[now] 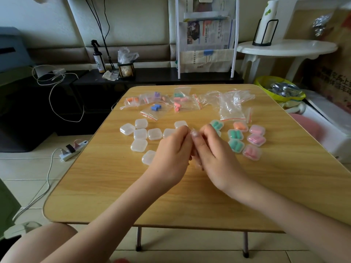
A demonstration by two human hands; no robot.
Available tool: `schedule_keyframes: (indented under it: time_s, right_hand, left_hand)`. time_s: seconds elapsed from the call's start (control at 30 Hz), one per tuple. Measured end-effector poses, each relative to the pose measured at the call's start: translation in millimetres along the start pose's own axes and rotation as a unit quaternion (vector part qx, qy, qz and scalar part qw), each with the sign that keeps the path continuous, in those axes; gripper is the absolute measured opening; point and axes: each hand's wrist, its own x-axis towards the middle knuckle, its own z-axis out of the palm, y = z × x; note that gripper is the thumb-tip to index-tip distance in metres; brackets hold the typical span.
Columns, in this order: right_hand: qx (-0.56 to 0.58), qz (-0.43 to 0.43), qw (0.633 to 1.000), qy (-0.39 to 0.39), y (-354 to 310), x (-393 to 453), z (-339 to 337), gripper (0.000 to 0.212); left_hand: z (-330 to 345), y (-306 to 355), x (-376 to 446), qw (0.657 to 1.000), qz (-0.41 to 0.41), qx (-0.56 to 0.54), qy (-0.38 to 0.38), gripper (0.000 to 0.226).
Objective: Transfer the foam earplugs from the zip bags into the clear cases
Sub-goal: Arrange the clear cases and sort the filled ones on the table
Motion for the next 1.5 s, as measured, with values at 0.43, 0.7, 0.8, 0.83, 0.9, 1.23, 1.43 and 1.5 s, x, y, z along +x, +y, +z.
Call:
schedule_keyframes:
  time_s: [0.43, 0.7, 0.8, 0.83, 0.9, 1.23, 1.43, 1.5]
  right_hand:
    - [-0.256, -0.069, 0.963, 0.050, 3, 8, -5, 0.034]
    - [-0.316, -0.164, 0.934, 0.008, 2, 12, -24, 0.022]
    - [-0.311, -0.177, 0.934, -0.014, 2, 14, -27, 0.015]
    - [-0.306, -0.179, 0.935, -0.013, 3, 15, -27, 0.012]
    - [-0.281, -0.160, 0.946, -0.004, 3, 18, -27, 0.015]
    - [-0.204, 0.046, 0.969, -0.131, -6, 16, -18, 0.034]
    - [-0.090, 0.055, 0.993, -0.045, 2, 22, -27, 0.023]
    - [0.020, 0.095, 0.993, -0.062, 1, 26, -33, 0.044]
  left_hand:
    - [12, -5, -7, 0.964, 0.041, 0.258, 0.051, 0.032]
    - [3, -5, -2, 0.958, 0.047, 0.275, 0.061, 0.032]
    - [3, -5, -2, 0.966, 0.049, 0.239, 0.079, 0.033]
    - [3, -6, -3, 0.967, 0.052, 0.235, 0.084, 0.033]
    - [2, -7, -2, 0.969, 0.050, 0.222, 0.094, 0.035]
    - [5, -3, -6, 0.956, 0.155, 0.229, 0.102, 0.032]
    - [1, 2, -4, 0.988, 0.037, 0.092, 0.121, 0.023]
    - [-8, 1, 4, 0.985, -0.032, 0.056, 0.161, 0.017]
